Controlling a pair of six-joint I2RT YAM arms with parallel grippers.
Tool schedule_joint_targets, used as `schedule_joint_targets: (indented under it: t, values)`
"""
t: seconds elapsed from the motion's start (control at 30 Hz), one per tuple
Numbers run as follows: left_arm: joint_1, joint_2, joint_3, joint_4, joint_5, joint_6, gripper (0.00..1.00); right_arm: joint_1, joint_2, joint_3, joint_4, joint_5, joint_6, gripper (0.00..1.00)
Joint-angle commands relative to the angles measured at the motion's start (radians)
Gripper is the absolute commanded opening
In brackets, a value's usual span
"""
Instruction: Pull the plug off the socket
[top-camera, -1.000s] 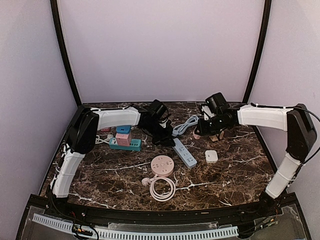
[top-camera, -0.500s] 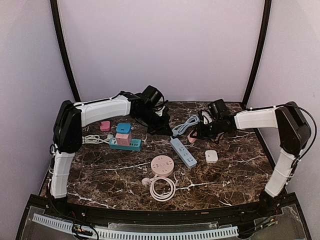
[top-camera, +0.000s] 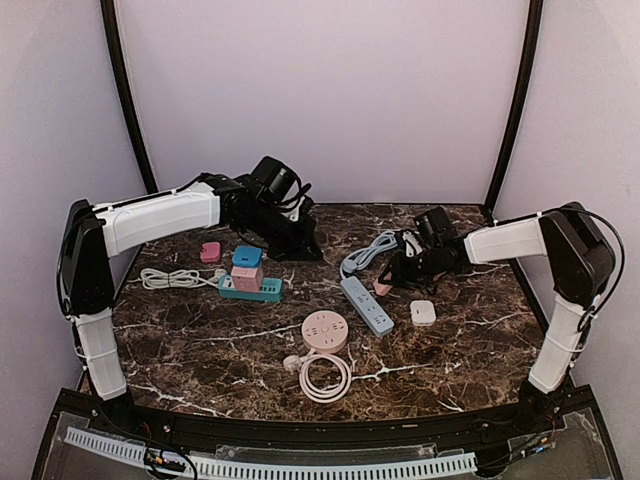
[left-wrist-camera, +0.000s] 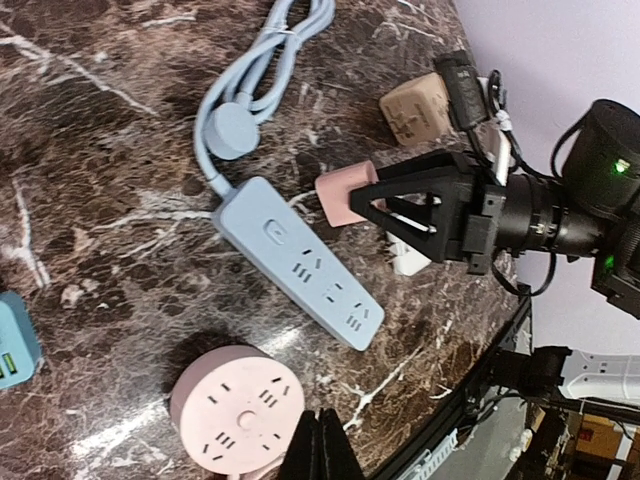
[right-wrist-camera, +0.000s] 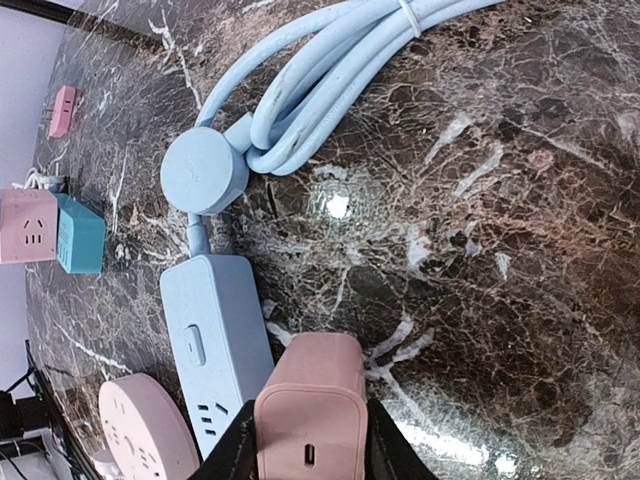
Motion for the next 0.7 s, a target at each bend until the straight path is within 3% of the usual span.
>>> schedule_joint_targets:
  t: [0.0, 0.17, 0.5, 0.67]
  values:
    - [0.024, -0.097, -0.075, -0.017, -0.105, 0.031, 0.02, -0.011, 0.006, -0.011, 0.005, 0.005, 0.006, 0.36]
    - [0.044, -0.134, -0.110, -0.037, -0.148, 0.051, 0.06, -0.014, 0.004, -0.013, -0.012, 0.014, 0.005, 0.47]
    - [0.079, -0.172, -0.124, -0.093, -0.229, 0.075, 0.13, -0.014, -0.038, -0.003, -0.071, 0.064, -0.009, 0.57]
    - [0.098, -0.190, -0.128, -0.138, -0.330, 0.078, 0.23, 0.003, -0.073, 0.018, -0.124, 0.119, -0.034, 0.69]
